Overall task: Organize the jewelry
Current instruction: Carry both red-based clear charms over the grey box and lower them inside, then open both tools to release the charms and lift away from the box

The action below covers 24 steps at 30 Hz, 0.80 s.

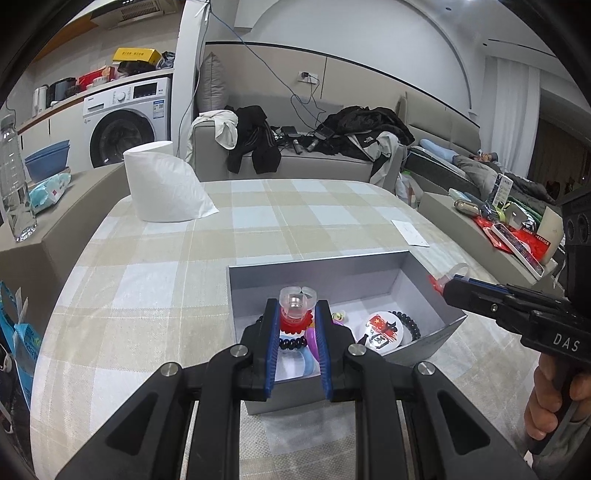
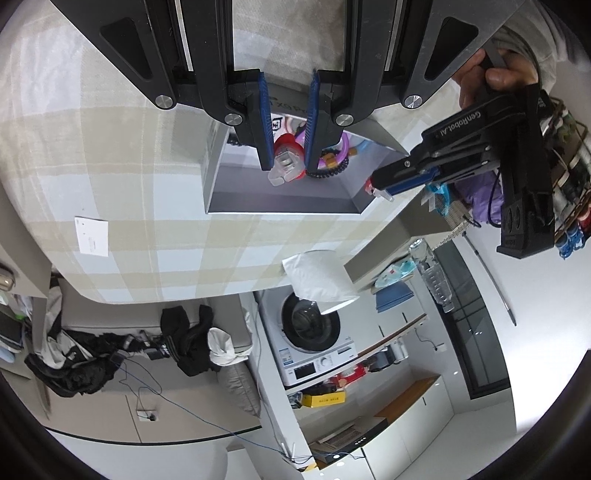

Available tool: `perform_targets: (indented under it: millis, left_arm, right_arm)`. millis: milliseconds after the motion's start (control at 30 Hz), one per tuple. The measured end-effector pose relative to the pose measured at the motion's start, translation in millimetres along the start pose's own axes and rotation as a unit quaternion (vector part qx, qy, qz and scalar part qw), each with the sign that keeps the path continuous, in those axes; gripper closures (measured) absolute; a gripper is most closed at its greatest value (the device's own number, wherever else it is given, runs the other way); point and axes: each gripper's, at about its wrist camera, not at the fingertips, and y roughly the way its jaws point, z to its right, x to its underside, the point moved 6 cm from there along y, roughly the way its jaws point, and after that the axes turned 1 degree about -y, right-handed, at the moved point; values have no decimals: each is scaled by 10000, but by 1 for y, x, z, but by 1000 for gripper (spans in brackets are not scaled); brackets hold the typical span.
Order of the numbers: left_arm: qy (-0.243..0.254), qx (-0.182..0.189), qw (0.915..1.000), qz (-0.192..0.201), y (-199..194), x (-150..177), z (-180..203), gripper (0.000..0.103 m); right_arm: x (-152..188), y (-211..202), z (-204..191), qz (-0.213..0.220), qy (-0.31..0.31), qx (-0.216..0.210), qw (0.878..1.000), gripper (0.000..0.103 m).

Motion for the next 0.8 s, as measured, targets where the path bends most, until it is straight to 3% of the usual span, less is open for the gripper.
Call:
perform_targets:
  millis: [500,800]
  left_arm:
    - [-70,-32,9999,-74,6,3,-3,89]
    - [40,6,10000,-56,5,3,3,89]
  right_arm:
    - [4,25,-4,-237,68,117,9996,87]
    - [1,17,0,-85,164,132,9997,85]
